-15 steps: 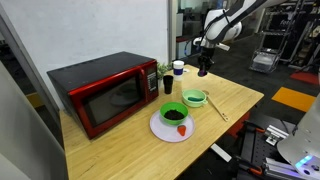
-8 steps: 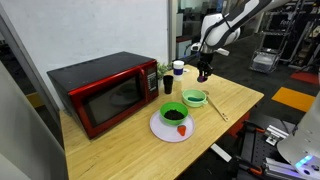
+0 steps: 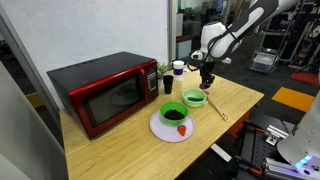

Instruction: Pour the contents in the green pot into the green bowl, place the zucchini and purple grapes inside the green pot

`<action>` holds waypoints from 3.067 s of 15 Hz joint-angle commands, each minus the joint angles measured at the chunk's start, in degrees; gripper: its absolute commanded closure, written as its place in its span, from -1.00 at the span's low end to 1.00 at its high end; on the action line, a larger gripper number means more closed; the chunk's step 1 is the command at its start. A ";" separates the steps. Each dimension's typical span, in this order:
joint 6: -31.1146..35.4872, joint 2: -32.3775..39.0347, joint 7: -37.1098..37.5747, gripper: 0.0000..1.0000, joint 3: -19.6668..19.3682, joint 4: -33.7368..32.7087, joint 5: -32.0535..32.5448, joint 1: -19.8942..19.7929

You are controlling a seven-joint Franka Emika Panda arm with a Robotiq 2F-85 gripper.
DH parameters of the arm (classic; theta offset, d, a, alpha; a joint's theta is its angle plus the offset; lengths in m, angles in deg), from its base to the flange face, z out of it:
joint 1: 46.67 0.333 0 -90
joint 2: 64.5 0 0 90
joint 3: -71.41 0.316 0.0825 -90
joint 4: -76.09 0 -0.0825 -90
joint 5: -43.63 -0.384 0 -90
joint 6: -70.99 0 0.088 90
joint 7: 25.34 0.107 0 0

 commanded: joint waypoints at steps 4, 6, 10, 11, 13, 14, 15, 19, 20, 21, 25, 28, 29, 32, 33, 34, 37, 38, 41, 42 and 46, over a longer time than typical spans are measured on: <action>6.12 1.99 12.87 0.53 0.39 3.07 6.59 1.57; 7.80 3.75 16.86 0.53 0.22 2.56 9.12 1.70; 11.85 7.87 24.85 0.53 -0.40 0.95 14.94 1.70; 12.66 8.70 26.43 0.53 -0.48 0.69 15.85 1.73; 14.43 10.08 28.63 0.53 -0.42 0.14 16.95 1.82; 15.17 10.69 29.43 0.53 -0.44 -0.11 17.37 1.92; 15.69 11.13 29.98 0.53 -0.35 -0.46 17.35 1.97; 17.94 12.92 31.59 0.53 -0.46 -1.58 17.50 2.18; 18.10 13.20 31.68 0.53 -0.34 -1.88 17.07 2.13; 18.71 13.57 32.05 0.53 -0.39 -1.99 17.05 2.16; 20.26 14.49 32.96 0.53 -0.33 -2.04 16.56 2.14; 22.09 15.34 33.98 0.53 -0.57 -1.70 16.67 2.27; 22.42 15.57 34.30 0.53 -0.70 -1.67 16.78 2.36; 23.05 15.93 34.76 0.53 -0.80 -1.57 16.70 2.45; 23.29 16.14 34.91 0.53 -0.85 -1.55 16.65 2.46; 23.38 16.16 34.99 0.18 -0.84 -1.54 16.54 2.43; 23.54 15.90 35.30 -0.61 -0.95 -1.42 16.53 2.41; 23.78 15.85 35.49 -0.73 -1.06 -1.36 16.63 2.44; 23.98 15.51 35.49 -1.00 -0.99 -1.31 16.31 2.24; 23.44 15.14 35.19 -1.00 -0.88 -1.41 16.13 2.12; 20.58 12.76 33.40 -1.00 -0.89 -2.29 15.84 1.45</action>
